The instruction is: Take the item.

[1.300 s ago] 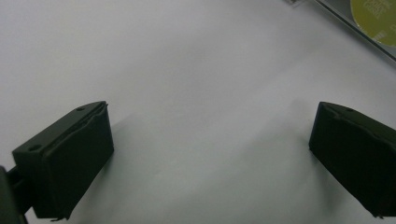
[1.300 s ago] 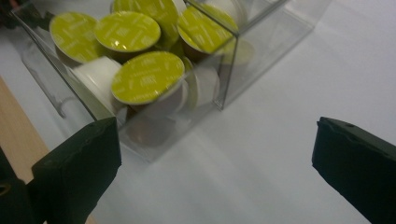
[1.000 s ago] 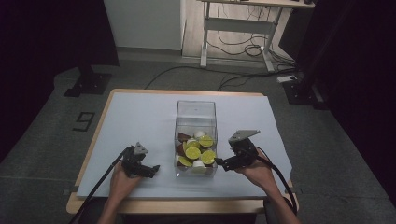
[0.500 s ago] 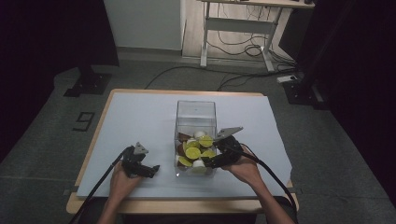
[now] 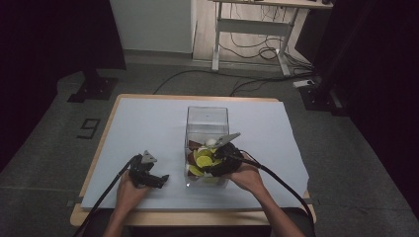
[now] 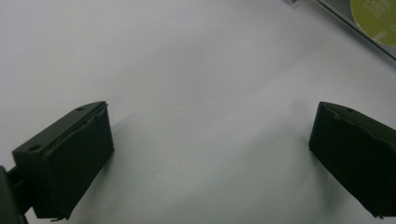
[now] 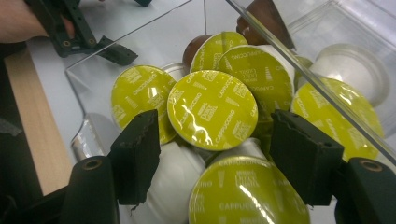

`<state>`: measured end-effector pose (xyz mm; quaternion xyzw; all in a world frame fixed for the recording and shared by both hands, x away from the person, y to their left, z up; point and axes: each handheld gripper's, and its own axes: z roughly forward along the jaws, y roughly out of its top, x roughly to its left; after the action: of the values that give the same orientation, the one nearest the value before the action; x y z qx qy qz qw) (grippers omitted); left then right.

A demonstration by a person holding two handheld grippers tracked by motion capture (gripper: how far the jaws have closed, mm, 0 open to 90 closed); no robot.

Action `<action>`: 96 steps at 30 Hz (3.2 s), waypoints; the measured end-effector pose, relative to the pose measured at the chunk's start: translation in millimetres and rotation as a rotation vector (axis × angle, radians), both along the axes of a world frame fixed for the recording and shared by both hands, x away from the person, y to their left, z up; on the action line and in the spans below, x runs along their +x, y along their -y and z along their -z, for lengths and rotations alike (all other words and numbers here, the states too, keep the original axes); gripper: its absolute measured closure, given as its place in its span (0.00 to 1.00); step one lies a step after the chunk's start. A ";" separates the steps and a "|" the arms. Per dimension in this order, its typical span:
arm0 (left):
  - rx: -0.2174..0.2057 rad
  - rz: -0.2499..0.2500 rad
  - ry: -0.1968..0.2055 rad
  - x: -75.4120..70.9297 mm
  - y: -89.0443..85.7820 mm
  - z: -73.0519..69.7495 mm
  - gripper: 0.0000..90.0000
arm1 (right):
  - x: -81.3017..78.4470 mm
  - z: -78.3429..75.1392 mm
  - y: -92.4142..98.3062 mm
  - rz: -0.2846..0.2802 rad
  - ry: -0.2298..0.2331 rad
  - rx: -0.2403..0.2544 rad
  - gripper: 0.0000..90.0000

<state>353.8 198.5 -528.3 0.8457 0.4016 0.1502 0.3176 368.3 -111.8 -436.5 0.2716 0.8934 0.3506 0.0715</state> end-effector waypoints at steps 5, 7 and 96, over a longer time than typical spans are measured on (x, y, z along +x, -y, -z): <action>0.000 0.000 -0.001 0.0 0.0 0.0 0.00 | 4.5 6.7 -8.0 0.004 -0.017 -0.018 0.37; 0.001 0.000 0.000 0.1 0.0 -0.1 0.00 | 6.1 8.5 -10.4 0.005 -0.019 -0.025 0.37; 0.001 0.001 -0.002 0.2 -0.1 -0.1 0.00 | 5.6 -35.7 96.0 0.250 0.120 -0.065 0.43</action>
<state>354.0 198.6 -528.2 0.8462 0.4015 0.1494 0.3170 373.9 -207.8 -400.7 0.3567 0.8577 0.3254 0.1765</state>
